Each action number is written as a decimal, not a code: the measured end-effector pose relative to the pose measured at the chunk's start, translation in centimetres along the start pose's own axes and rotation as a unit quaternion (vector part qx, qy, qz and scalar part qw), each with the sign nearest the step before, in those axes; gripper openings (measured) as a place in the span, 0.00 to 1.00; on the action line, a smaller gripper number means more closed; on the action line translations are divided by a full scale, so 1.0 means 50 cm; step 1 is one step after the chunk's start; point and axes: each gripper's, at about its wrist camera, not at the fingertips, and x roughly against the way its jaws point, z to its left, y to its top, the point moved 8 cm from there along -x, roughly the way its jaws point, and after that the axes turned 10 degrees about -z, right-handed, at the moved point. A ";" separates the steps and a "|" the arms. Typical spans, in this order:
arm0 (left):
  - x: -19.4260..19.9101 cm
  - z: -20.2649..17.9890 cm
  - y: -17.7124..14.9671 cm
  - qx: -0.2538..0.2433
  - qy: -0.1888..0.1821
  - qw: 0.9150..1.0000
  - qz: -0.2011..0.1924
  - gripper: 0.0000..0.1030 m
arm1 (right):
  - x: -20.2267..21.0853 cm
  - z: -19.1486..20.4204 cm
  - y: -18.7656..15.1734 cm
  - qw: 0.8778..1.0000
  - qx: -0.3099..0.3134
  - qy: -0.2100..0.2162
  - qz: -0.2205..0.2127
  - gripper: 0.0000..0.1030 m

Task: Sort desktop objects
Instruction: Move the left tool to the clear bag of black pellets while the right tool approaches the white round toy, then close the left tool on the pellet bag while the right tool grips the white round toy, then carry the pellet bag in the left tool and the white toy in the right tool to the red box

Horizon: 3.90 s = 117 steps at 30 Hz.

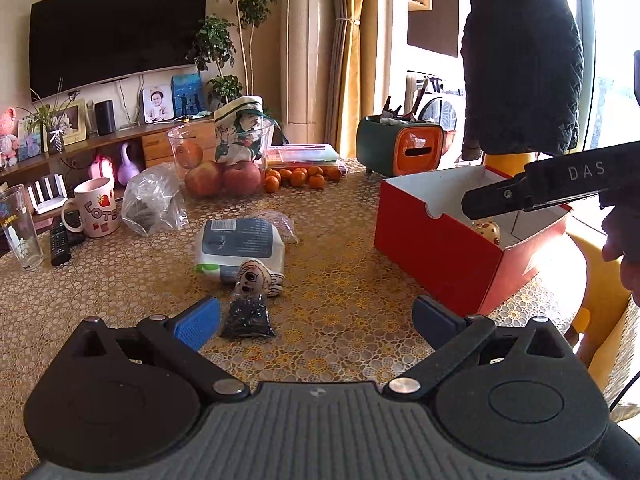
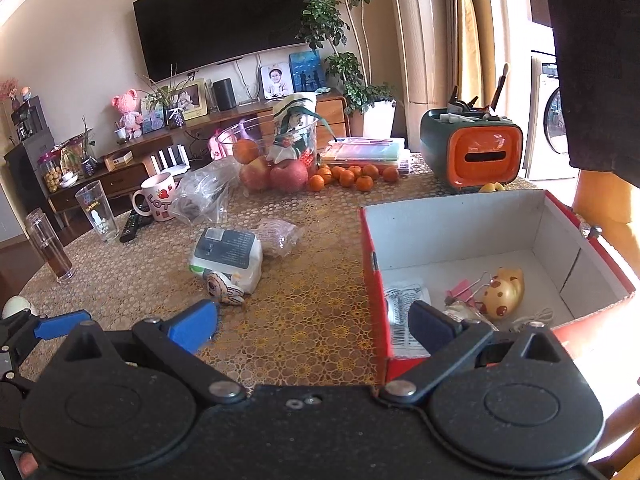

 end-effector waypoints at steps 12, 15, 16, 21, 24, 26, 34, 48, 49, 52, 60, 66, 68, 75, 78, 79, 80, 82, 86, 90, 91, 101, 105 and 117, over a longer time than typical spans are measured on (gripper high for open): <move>-0.077 0.074 -0.057 -0.009 0.053 0.998 0.009 0.99 | -0.127 0.081 -0.016 0.999 0.030 0.026 0.027 0.99; -0.108 0.087 -0.074 -0.010 0.058 0.998 0.016 0.99 | -0.165 0.096 -0.025 0.998 0.035 0.030 0.035 0.99; -0.117 0.090 -0.079 -0.010 0.060 0.998 0.017 0.99 | -0.179 0.103 -0.028 0.998 0.037 0.030 0.038 0.99; -0.159 0.103 -0.100 -0.013 0.060 0.998 0.021 0.99 | -0.239 0.128 -0.042 0.997 0.044 0.039 0.052 0.99; -0.182 0.107 -0.107 -0.013 0.056 0.998 0.025 0.99 | -0.271 0.139 -0.045 0.996 0.043 0.041 0.059 0.99; -0.196 0.111 -0.111 -0.011 0.055 0.998 0.027 0.99 | -0.292 0.147 -0.048 0.996 0.042 0.042 0.064 0.98; -0.238 0.120 -0.126 -0.010 0.056 0.998 0.033 0.99 | -0.362 0.171 -0.067 0.994 0.046 0.038 0.090 0.92; -0.269 0.126 -0.145 0.006 0.052 0.998 0.045 0.93 | -0.425 0.199 -0.090 0.991 0.056 0.042 0.114 0.77; -0.270 0.127 -0.145 0.007 0.053 0.998 0.045 0.90 | -0.428 0.200 -0.092 0.991 0.057 0.041 0.115 0.77; -0.275 0.130 -0.146 0.016 0.054 0.997 0.046 0.80 | -0.433 0.203 -0.095 0.991 0.058 0.040 0.116 0.77; -0.283 0.130 -0.147 0.018 0.052 0.997 0.047 0.65 | -0.448 0.212 -0.103 0.990 0.051 0.041 0.128 0.64; -0.282 0.126 -0.144 0.018 0.047 0.998 0.045 0.46 | -0.446 0.204 -0.103 0.991 0.031 0.038 0.128 0.53; -0.278 0.123 -0.145 0.017 0.044 0.998 0.045 0.42 | -0.441 0.203 -0.100 0.991 0.029 0.037 0.125 0.52; -0.260 0.120 -0.147 0.016 0.040 0.998 0.044 0.37 | -0.413 0.193 -0.089 0.992 0.023 0.037 0.116 0.52; -0.247 0.117 -0.150 0.017 0.039 0.998 0.044 0.37 | -0.400 0.179 -0.086 0.993 0.018 0.031 0.113 0.51; -0.243 0.115 -0.151 0.017 0.039 0.998 0.045 0.36 | -0.396 0.174 -0.085 0.993 0.016 0.029 0.112 0.51; -0.241 0.115 -0.152 0.019 0.039 0.998 0.045 0.36 | -0.390 0.169 -0.085 0.993 0.015 0.027 0.112 0.51; -0.232 0.113 -0.154 0.021 0.038 0.998 0.046 0.36 | -0.379 0.158 -0.086 0.993 0.013 0.023 0.111 0.51; -0.215 0.106 -0.157 0.027 0.035 0.998 0.049 0.35 | -0.352 0.142 -0.085 0.994 0.008 0.019 0.109 0.51; -0.199 0.097 -0.152 0.028 0.035 0.998 0.048 0.34 | -0.322 0.128 -0.079 0.995 0.002 0.017 0.102 0.51; -0.193 0.094 -0.150 0.027 0.035 0.998 0.047 0.34 | -0.314 0.124 -0.076 0.995 0.000 0.017 0.100 0.51; -0.148 0.073 -0.118 0.044 0.044 0.997 0.042 0.34 | -0.225 0.092 -0.044 0.997 -0.012 0.026 0.077 0.51; -0.127 0.055 -0.088 0.047 0.042 0.997 0.033 0.34 | -0.184 0.075 -0.021 0.997 -0.018 0.033 0.062 0.51; -0.076 -0.041 0.011 0.023 0.020 1.000 0.004 0.34 | -0.061 0.016 0.013 0.998 -0.029 0.041 0.024 0.51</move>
